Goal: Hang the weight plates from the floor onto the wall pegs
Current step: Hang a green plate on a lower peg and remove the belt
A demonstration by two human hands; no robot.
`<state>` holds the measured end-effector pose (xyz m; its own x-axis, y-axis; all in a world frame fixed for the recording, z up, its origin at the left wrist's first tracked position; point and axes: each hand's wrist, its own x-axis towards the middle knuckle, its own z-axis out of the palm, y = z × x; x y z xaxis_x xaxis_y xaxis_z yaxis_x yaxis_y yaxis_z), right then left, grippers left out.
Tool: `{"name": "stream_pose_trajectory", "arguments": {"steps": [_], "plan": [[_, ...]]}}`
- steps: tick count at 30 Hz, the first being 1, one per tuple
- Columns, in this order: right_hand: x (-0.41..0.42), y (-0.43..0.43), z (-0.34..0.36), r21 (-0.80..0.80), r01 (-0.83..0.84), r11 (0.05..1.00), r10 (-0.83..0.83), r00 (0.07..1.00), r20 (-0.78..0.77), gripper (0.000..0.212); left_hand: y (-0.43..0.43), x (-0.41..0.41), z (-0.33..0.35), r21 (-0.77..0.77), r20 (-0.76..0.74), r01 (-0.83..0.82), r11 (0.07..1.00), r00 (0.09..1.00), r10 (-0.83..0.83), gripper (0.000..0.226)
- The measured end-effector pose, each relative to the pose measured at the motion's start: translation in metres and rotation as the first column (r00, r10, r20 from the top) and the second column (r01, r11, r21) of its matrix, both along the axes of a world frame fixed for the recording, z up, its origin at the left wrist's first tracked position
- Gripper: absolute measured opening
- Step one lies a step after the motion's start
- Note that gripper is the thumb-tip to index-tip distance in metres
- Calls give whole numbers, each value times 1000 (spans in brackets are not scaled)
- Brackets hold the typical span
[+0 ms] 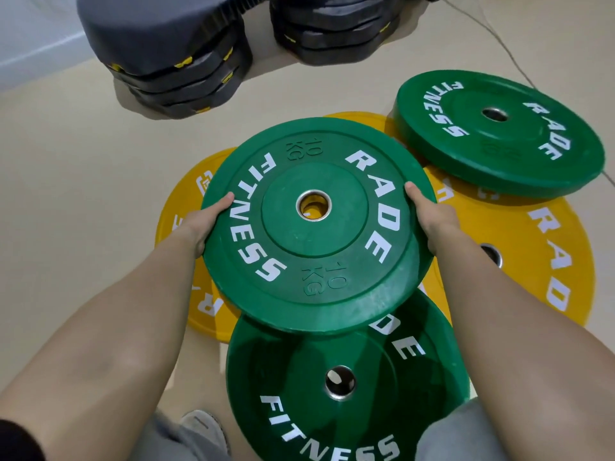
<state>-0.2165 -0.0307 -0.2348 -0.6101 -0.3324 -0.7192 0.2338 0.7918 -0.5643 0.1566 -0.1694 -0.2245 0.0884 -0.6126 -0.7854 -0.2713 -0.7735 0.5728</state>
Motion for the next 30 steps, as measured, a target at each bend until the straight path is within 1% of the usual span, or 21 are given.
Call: {"name": "stream_pose_trajectory", "arguments": {"steps": [2,3,4,6,7,10,12,14,17,18,19,20,22,25,28,30], "plan": [[6,0,10,-7,33,999,-34,999,-36,86,6,-2,-1,-47,50,-44,998,998,46,81],[9,-1,15,-19,55,998,-56,997,-59,84,9,-1,-3,-65,58,-61,996,996,65,87],[12,0,22,-42,66,997,-69,994,-83,88,13,1,-5,-73,55,-81,994,995,85,91],[16,3,35,-92,78,993,-88,990,-108,102,22,4,-5,-75,28,-129,989,991,132,97],[15,3,41,-106,84,991,-97,987,-124,104,27,6,-1,-90,14,-161,983,987,162,98],[19,4,75,-175,69,982,-101,979,-179,83,37,6,24,-182,-17,-230,956,973,231,93],[23,2,107,-244,73,967,-128,968,-216,78,36,7,60,-264,-26,-231,937,972,232,78],[32,3,144,-302,75,950,-152,959,-240,77,30,15,104,-342,-26,-237,910,970,242,76],[56,3,218,-355,85,931,-179,954,-241,82,21,38,195,-418,-20,-227,879,970,241,73],[63,2,244,-371,78,925,-178,953,-245,78,19,45,223,-435,-25,-222,872,972,235,72],[75,-1,281,-384,76,920,-180,954,-242,73,16,56,261,-450,-28,-228,864,970,241,73],[86,-4,320,-385,78,920,-176,958,-227,73,12,67,301,-466,-30,-230,854,969,244,73],[105,-10,394,-382,79,921,-179,956,-234,82,9,87,376,-490,-35,-235,840,968,250,67],[138,-20,511,-395,73,916,-180,954,-240,85,8,122,493,-505,-49,-245,828,966,256,56],[176,-35,621,-405,54,913,-170,951,-257,84,1,160,606,-535,-62,-254,806,963,262,48],[204,-48,694,-427,37,903,-166,949,-269,80,-9,189,680,-559,-68,-271,784,957,282,49]]}}
